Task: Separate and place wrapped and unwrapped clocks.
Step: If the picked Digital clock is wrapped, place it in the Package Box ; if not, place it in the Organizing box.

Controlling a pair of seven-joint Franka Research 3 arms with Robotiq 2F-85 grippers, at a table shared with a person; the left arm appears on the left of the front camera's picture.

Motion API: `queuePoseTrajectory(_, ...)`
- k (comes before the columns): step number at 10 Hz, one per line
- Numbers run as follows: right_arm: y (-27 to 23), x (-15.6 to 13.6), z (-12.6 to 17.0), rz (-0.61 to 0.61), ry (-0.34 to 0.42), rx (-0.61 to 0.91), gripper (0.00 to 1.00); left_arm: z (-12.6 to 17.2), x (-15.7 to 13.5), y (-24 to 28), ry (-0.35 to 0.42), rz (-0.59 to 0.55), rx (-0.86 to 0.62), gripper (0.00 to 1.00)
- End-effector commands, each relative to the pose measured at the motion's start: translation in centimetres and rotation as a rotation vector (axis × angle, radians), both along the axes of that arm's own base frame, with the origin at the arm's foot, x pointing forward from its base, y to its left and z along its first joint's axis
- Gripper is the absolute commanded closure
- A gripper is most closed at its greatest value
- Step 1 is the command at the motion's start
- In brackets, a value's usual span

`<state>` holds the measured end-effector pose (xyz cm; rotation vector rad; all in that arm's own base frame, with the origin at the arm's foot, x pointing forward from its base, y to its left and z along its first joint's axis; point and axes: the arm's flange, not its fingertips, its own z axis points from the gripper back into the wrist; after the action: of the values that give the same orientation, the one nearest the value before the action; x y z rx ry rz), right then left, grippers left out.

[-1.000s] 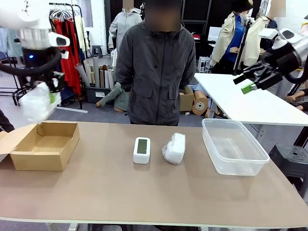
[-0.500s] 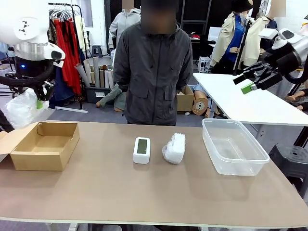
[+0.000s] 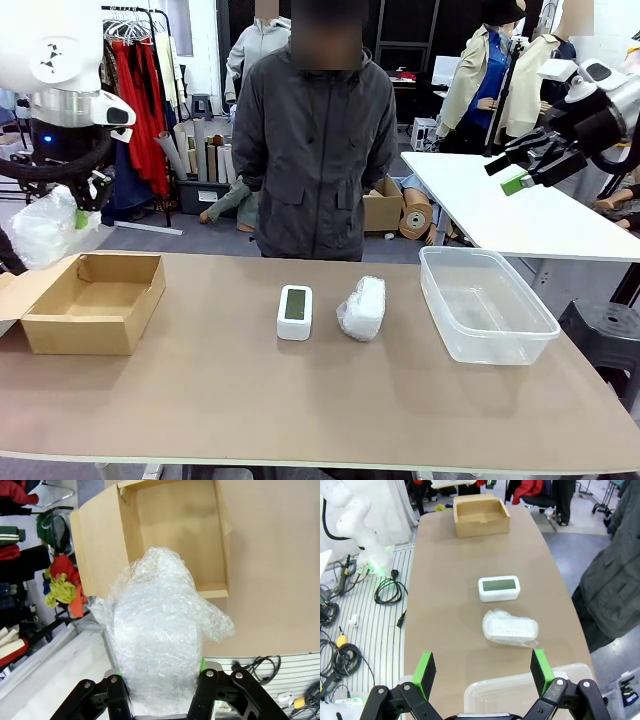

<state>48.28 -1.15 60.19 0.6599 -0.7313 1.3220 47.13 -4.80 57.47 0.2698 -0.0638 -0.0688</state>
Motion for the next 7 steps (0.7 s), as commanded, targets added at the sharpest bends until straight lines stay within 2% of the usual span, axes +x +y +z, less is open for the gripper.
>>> queuePoseTrajectory(1,0.0,0.0,0.1,0.004,-0.003,0.003,0.0,-1.4,2.3,0.8,0.033,-0.039,0.048,1.0)
queuePoseTrajectory(2,0.0,0.0,0.1,0.004,-0.003,0.003,0.0,-2.1,3.0,1.6,0.05,-0.062,0.055,1.0)
queuePoseTrajectory(5,0.0,0.0,0.1,0.004,-0.003,0.003,0.0,-4.4,4.9,4.2,-0.03,-0.086,0.027,1.0)
queuePoseTrajectory(7,0.0,0.0,0.1,0.004,-0.003,0.003,0.0,-5.6,6.8,5.8,-0.088,-0.029,-0.059,1.0)
